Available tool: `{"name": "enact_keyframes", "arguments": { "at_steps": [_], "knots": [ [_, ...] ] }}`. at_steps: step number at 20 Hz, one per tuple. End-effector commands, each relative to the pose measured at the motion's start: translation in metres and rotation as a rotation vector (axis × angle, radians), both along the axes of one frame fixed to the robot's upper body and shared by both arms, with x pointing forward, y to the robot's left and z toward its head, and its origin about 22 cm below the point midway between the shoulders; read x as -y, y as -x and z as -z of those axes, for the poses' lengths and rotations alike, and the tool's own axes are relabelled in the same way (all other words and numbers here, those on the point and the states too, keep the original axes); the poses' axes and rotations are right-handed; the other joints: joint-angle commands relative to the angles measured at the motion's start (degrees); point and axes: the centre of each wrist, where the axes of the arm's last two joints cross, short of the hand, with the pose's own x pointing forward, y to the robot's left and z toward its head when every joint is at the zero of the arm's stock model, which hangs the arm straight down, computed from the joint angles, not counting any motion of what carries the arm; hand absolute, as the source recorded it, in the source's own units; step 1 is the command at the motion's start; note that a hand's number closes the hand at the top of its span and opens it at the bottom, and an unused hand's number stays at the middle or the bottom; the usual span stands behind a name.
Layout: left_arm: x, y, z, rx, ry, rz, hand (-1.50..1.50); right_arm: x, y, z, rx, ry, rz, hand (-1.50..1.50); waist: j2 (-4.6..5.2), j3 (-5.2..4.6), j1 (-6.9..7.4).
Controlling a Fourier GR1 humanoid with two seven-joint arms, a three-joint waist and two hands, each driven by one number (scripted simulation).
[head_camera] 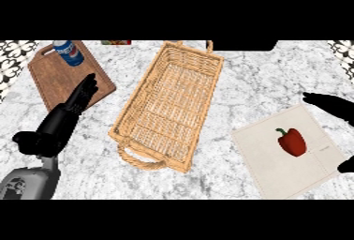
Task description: Pick the bell pepper from the placemat and place it in the basket
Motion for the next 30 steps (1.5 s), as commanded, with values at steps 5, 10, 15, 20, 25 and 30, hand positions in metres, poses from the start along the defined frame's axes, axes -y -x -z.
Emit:
{"name": "enact_keyframes", "arguments": {
  "at_steps": [5, 10, 15, 20, 25, 30],
  "knots": [
    [-0.006, -0.004, 0.016, -0.004, 0.002, -0.002, 0.0, 0.007, -0.003, 0.036, 0.024, -0.01, -0.018, -1.5, -0.05, -0.02, -0.32],
    [-0.007, 0.005, -0.004, -0.008, 0.001, 0.009, 0.0, -0.002, -0.001, 0.039, 0.019, -0.05, -0.051, -1.5, -0.12, -0.02, -0.32],
    [-0.003, -0.011, -0.018, 0.0, 0.01, -0.001, 0.0, -0.013, -0.004, 0.042, 0.011, -0.069, -0.066, -1.5, -0.1, -0.02, -0.42],
    [-0.013, -0.003, 0.006, -0.006, -0.002, -0.024, 0.0, 0.005, 0.01, 0.041, 0.012, 0.0, -0.036, -1.5, -0.08, -0.03, -0.48],
    [0.004, -0.002, 0.007, -0.013, 0.005, -0.001, 0.0, -0.008, -0.011, 0.049, 0.022, 0.053, -0.038, -1.5, -0.05, -0.02, -0.21],
    [0.01, -0.004, 0.005, -0.002, 0.007, -0.022, 0.0, -0.036, -0.014, 0.057, 0.012, 0.064, -0.042, -1.5, -0.07, -0.03, -0.31]
  ]
}}
